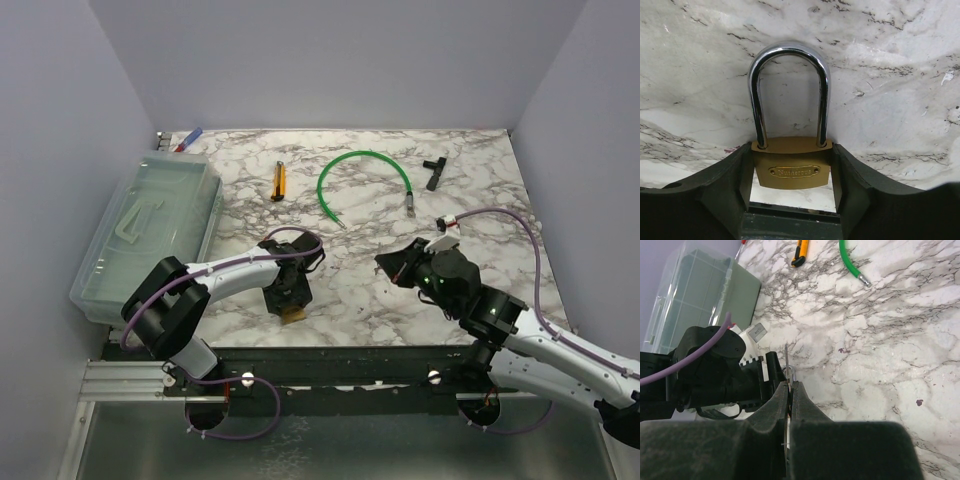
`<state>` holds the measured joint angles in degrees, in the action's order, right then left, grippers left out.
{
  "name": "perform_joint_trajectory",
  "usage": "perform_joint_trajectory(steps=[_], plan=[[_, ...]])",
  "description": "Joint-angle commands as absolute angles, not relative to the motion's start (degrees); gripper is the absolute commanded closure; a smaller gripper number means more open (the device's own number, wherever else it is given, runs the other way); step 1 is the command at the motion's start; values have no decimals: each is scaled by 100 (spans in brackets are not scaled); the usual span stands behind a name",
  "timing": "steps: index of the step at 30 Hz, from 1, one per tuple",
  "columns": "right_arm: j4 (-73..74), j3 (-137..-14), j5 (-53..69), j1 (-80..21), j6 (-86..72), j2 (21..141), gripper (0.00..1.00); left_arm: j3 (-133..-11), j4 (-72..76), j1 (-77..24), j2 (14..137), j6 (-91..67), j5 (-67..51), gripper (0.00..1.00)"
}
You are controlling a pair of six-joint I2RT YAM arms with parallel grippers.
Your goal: Unlock with the key
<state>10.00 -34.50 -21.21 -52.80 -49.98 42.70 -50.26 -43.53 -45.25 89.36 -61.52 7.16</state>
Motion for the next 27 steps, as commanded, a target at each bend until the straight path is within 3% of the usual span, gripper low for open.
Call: perform_joint_trajectory(steps=[1, 2, 27], plan=[[1162, -3384, -2353, -5300, -5079, 4117, 99, -4937, -3657, -4603, 9064, -6229, 431, 97], [1179, -3382, -2354, -5300, -5084, 4099, 99, -4947, -3621, -4598, 9023, -6216, 411, 100], [1318, -3652, -2043, -5300, -5230, 4389, 99, -5501, -3499, -4516, 7964, -5934, 8, 100]])
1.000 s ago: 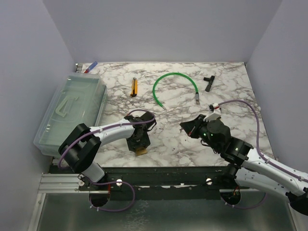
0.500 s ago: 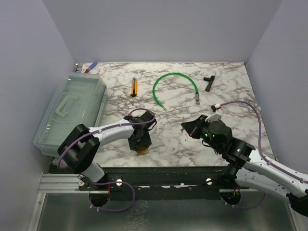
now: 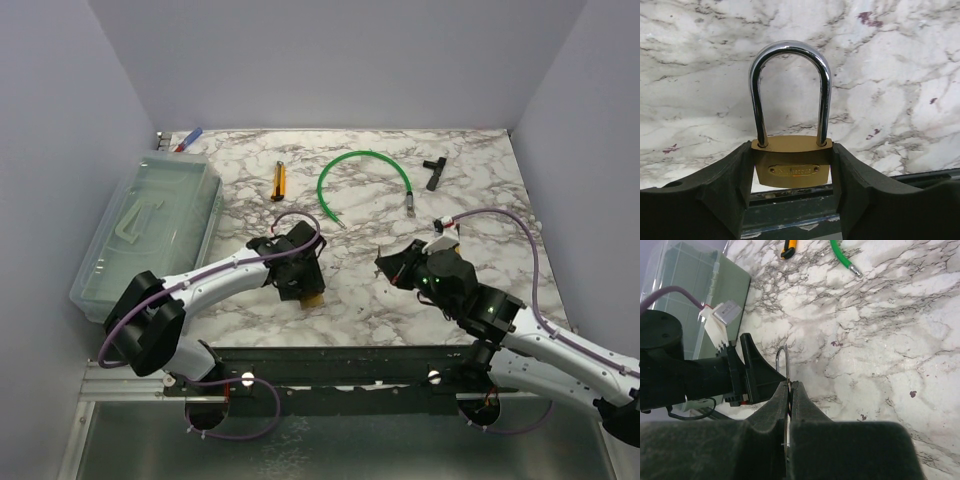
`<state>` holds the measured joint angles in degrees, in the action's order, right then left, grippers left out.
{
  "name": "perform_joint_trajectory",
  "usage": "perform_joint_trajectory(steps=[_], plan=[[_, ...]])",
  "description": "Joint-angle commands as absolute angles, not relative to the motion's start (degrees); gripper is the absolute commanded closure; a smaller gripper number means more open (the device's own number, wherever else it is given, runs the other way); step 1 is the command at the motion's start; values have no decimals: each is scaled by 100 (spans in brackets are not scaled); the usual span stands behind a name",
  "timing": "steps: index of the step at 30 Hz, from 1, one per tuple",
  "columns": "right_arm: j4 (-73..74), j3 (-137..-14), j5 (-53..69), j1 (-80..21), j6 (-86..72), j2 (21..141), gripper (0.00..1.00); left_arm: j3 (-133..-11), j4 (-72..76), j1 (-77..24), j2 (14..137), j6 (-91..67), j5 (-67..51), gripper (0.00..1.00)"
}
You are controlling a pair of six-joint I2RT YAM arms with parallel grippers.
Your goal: Unlock with the key
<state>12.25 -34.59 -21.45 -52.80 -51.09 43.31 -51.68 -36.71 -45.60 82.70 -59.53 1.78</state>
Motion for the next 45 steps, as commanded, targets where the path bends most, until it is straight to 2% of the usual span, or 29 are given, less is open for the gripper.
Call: perform_joint_trajectory(steps=[1, 24, 45], plan=[[1314, -3656, -2012, -5300, -5264, 4408, 99, -5542, -3500, -4484, 7947, -5933, -64, 100], [127, -3553, -447, -5300, -5434, 5525, 99, -6642, -3504, -3682, 7910, -5499, -355, 100], [-899, -3843, 429, -5300, -5505, 6793, 99, -6847, -3499, -3534, 7818, -5528, -554, 100]])
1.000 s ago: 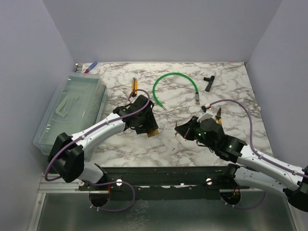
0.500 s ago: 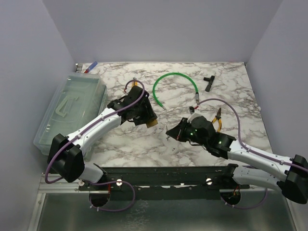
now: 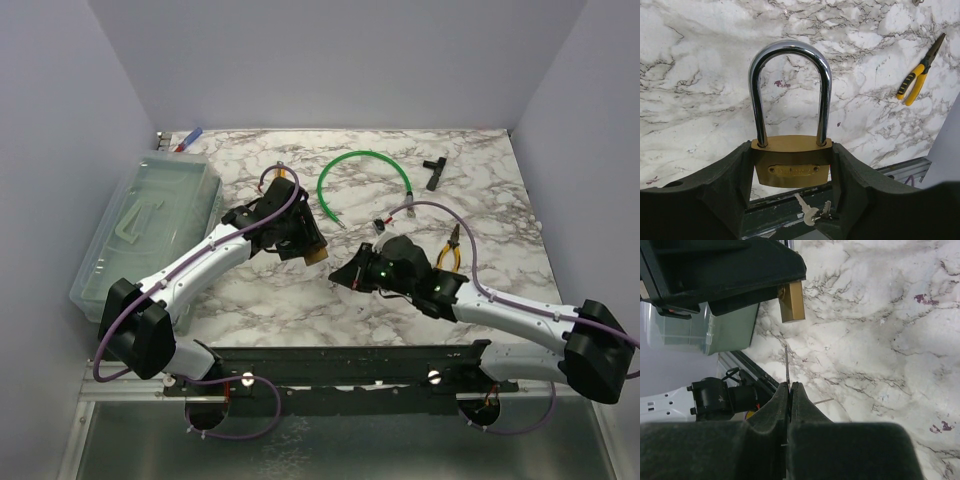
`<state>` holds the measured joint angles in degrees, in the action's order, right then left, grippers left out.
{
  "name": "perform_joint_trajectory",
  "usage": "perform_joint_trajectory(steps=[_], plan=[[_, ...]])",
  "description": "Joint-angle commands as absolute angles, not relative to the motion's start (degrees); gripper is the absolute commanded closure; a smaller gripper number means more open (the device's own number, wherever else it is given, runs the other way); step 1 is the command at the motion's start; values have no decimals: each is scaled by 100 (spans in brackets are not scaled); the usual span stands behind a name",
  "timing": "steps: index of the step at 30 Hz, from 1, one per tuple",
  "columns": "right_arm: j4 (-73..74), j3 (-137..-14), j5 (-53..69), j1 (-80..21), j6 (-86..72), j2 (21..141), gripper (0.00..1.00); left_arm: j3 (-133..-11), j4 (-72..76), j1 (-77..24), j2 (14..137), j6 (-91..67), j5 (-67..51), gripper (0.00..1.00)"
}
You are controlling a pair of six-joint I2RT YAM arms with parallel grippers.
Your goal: Unlock with the key
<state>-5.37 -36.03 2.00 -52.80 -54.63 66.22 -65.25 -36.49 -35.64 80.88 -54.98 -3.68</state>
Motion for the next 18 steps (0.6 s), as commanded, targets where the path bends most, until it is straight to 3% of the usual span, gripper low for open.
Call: perform_joint_trajectory(steps=[1, 18], plan=[[-923, -3853, 438, -5300, -5502, 6826, 99, -6851, -3500, -3533, 7817, -5525, -554, 100], [-1173, -3896, 531, -5300, -5622, 7242, 99, -6899, -3489, -3533, 7717, -5570, -580, 100]])
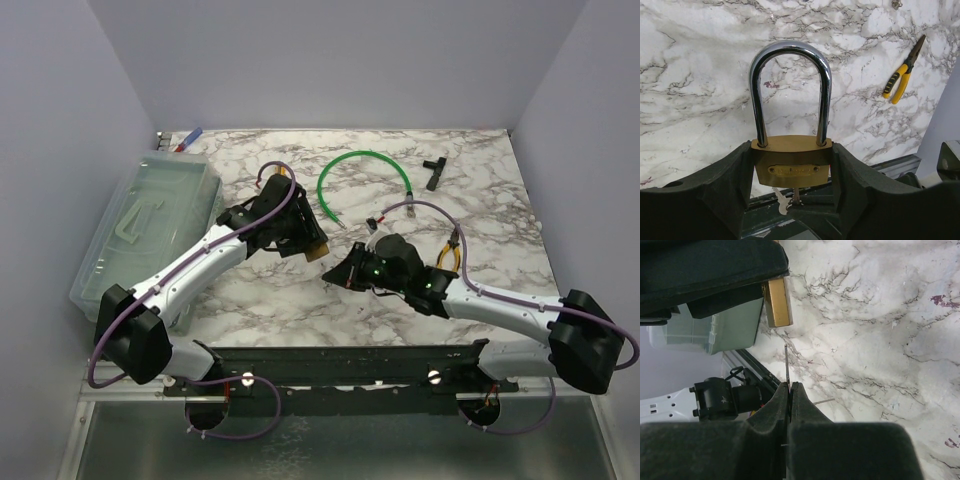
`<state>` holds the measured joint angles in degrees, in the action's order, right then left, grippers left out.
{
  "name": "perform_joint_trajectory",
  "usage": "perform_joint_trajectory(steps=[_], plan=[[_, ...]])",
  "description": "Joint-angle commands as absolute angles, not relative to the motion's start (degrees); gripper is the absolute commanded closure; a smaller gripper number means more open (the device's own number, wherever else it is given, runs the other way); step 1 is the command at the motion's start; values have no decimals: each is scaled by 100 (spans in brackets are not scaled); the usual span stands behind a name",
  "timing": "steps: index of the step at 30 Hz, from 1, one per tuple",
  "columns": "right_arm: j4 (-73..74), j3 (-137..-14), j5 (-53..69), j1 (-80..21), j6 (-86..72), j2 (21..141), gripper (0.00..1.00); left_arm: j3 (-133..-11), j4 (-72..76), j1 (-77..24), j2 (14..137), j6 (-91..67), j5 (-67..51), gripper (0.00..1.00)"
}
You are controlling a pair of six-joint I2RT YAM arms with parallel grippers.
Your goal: Unlock with the key
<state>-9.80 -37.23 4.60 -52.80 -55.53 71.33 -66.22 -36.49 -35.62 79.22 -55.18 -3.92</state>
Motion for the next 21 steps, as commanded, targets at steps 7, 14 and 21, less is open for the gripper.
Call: perform_joint_trajectory(steps=[7, 14, 21], plan=[[-1156, -3969, 471, -5300, -5621, 7317, 99, -6882, -3487, -3538, 7699, -5579, -604, 100], [-1156, -3995, 364, -5300, -5595, 7308, 99, -6856, -3478, -3534, 7682, -5595, -639, 100], [-1099, -4057, 313, -5300, -5568, 7373, 99, -6853, -3464, -3533, 7660, -5604, -659, 100]])
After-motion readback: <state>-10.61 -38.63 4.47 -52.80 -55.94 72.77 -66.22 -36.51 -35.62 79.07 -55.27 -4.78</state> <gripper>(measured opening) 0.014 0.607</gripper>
